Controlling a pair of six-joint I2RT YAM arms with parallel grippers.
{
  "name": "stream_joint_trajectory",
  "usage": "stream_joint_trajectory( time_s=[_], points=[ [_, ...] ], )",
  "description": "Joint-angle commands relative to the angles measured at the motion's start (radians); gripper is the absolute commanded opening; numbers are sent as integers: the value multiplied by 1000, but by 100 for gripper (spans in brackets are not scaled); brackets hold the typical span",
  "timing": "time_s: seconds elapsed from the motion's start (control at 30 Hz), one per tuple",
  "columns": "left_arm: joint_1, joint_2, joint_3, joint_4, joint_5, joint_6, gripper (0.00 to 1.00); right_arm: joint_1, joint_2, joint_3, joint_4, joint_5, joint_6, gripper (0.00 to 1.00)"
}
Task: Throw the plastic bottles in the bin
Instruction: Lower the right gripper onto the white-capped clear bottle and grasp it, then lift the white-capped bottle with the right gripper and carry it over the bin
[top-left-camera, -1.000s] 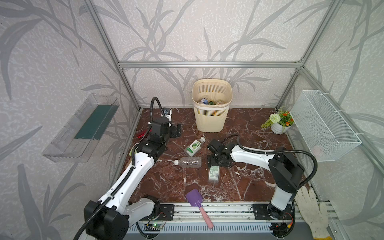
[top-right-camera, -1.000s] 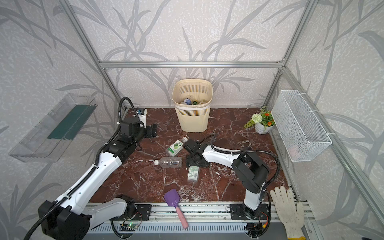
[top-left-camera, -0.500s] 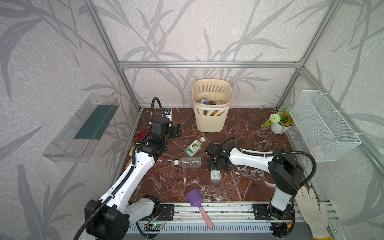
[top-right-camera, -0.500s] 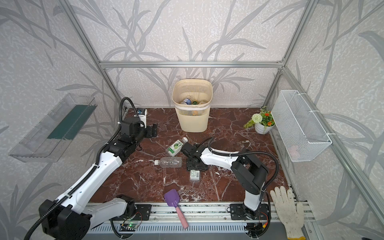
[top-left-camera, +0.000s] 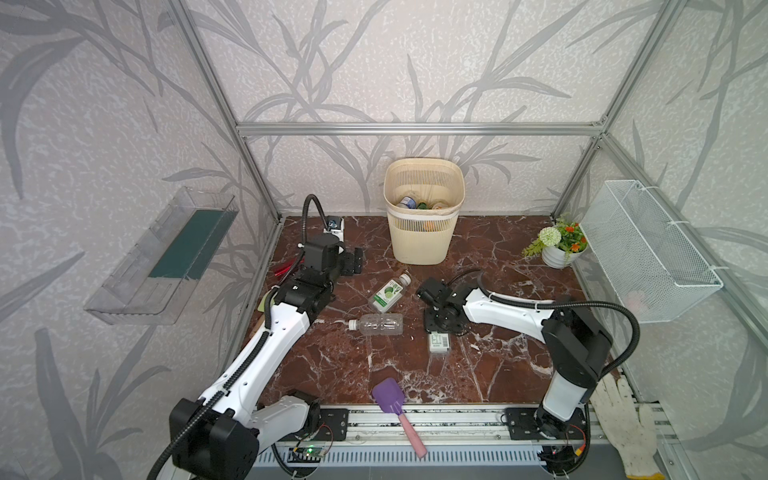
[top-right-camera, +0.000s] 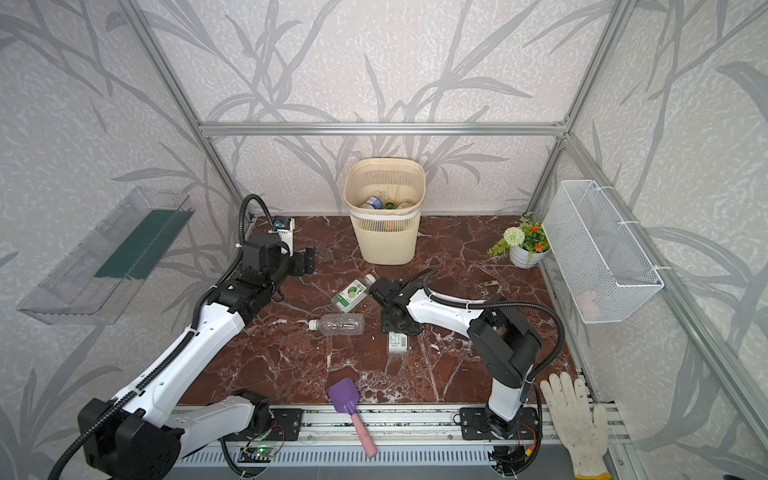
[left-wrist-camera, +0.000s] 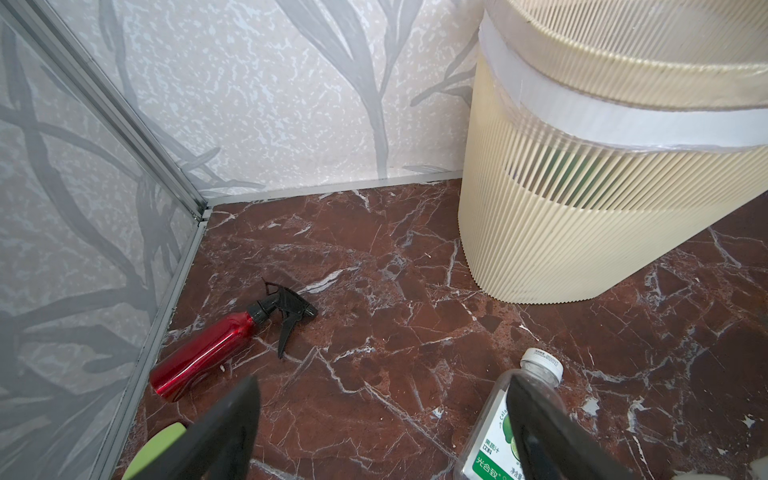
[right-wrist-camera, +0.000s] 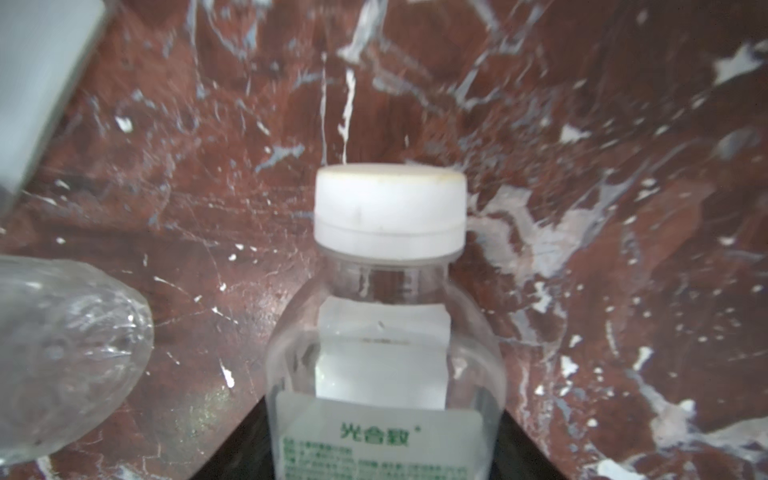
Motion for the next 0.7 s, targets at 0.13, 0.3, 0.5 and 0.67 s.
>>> stream_joint_trajectory(
  time_s=[0.13,0.3,0.5,0.67],
  points=[
    [0,4,21,0,5,-19,91,-60,-217,-27,148,160,-163,60],
    [0,15,26,-7,16,-26,91,-96,-342,-108,410,184,-300,60],
    [-2,20,29,-9,22,-28,91,-98,-494,-124,592,304,-537,60],
    [-3,20,28,-9,27,-26,91,-98,-629,-179,771,334,-734,61]
  ],
)
